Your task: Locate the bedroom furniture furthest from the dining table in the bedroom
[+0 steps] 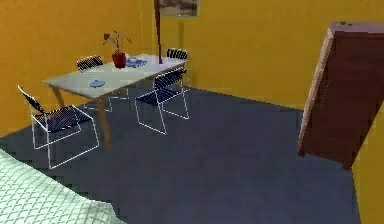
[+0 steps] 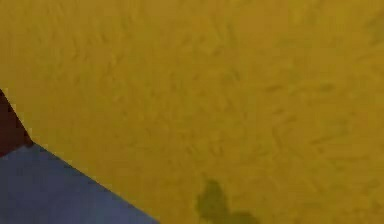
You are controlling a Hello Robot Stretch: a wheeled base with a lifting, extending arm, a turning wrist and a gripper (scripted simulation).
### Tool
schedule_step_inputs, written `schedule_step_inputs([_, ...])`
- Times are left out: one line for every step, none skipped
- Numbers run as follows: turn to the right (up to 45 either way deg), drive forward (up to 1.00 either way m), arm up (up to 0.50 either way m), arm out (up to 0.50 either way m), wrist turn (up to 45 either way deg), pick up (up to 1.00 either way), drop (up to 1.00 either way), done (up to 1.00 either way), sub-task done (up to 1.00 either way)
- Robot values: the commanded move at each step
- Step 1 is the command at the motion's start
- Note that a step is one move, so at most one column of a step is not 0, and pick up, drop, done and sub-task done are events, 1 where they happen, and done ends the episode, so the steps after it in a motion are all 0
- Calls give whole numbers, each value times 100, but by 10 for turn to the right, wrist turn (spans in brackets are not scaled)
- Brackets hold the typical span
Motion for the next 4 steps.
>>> schedule_step_inputs([180,0,0,0,0,0,0,0,0])
schedule_step_inputs([0,75,0,0,0,0,0,0,0])
schedule_step_inputs([-180,0,0,0,0,0,0,0,0])
schedule_step_inputs([0,55,0,0,0,0,0,0,0])
